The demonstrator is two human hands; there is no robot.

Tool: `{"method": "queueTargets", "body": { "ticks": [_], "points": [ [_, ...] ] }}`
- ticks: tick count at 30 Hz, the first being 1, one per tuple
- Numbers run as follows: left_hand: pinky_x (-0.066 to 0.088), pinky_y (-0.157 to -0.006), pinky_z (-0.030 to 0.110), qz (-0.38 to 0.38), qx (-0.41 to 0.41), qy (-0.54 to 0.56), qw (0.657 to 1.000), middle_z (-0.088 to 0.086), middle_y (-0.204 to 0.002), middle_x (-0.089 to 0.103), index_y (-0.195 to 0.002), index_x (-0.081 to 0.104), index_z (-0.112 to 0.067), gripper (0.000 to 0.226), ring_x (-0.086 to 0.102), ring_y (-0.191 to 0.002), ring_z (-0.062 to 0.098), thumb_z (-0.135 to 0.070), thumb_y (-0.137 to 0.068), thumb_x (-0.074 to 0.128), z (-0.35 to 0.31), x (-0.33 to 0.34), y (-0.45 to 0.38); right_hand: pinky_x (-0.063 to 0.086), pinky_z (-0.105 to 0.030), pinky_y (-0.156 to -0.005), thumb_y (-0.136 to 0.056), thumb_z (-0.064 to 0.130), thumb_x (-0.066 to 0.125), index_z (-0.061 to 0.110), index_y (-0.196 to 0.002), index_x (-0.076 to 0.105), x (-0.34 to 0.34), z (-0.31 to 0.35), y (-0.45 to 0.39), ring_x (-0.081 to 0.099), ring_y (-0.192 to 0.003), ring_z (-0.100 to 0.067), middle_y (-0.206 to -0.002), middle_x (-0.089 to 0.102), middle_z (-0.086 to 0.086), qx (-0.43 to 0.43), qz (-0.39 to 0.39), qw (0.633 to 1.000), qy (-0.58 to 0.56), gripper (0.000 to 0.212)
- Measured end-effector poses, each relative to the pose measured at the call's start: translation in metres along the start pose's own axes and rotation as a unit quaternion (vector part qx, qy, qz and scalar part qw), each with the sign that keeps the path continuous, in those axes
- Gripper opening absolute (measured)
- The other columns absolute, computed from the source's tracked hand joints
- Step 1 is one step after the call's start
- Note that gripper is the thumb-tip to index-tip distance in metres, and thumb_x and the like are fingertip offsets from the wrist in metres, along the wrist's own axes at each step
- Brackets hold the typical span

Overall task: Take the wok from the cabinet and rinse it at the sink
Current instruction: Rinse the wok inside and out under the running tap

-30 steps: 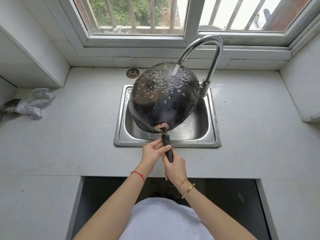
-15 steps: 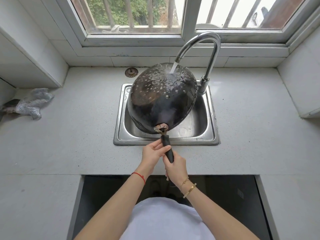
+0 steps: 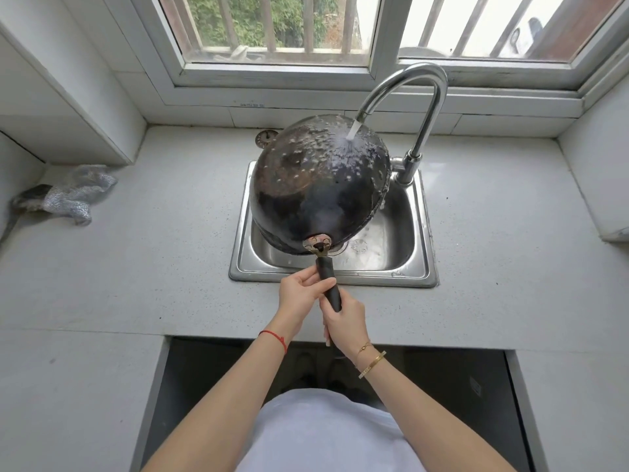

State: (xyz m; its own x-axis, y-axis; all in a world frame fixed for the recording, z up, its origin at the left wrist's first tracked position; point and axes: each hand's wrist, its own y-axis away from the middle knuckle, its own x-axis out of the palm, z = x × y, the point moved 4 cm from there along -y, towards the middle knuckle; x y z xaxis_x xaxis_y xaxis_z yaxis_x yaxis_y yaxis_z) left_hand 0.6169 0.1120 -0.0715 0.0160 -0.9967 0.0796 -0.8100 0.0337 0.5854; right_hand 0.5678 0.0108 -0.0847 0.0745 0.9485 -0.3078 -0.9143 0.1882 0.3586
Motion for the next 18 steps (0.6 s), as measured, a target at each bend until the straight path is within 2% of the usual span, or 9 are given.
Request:
{"method": "queueTargets", "body": {
  "ticks": [5, 12, 18],
  "points": [
    [0.052, -0.101, 0.038, 0.000, -0.001, 0.000, 1.000, -0.007, -0.104, 0.073, -0.126, 0.064, -0.010, 0.046, 0.067, -0.106, 0.012, -0.004, -0.082, 0.076, 0.004, 0.004, 0.003, 0.055, -0.023, -0.044, -0.100, 0.027, 0.056, 0.020, -0.104, 0.059, -0.003, -0.003, 0.004, 0.059, -0.045, -0.011, -0.070, 0.062, -0.008, -0.007, -0.004, 1.000, 0.002, 0.009],
    [0.052, -0.100, 0.038, 0.006, -0.010, 0.000, 1.000, -0.012, -0.098, 0.072, -0.125, 0.065, -0.011, 0.045, 0.067, -0.104, 0.011, -0.004, -0.082, 0.075, 0.014, 0.009, 0.008, 0.055, -0.024, -0.044, -0.099, 0.029, 0.056, 0.017, -0.111, 0.058, -0.009, -0.012, 0.012, 0.058, -0.044, -0.011, -0.070, 0.062, -0.006, 0.009, -0.001, 1.000, 0.015, 0.017],
    [0.053, -0.098, 0.037, 0.003, -0.015, -0.012, 1.000, -0.008, -0.105, 0.071, -0.124, 0.065, -0.012, 0.043, 0.066, -0.110, 0.015, -0.006, -0.082, 0.076, 0.016, 0.013, 0.010, 0.052, -0.022, -0.042, -0.099, 0.028, 0.056, 0.016, -0.112, 0.058, -0.012, -0.014, 0.016, 0.057, -0.042, -0.010, -0.069, 0.062, -0.008, 0.014, -0.004, 1.000, 0.012, 0.017]
  ]
}}
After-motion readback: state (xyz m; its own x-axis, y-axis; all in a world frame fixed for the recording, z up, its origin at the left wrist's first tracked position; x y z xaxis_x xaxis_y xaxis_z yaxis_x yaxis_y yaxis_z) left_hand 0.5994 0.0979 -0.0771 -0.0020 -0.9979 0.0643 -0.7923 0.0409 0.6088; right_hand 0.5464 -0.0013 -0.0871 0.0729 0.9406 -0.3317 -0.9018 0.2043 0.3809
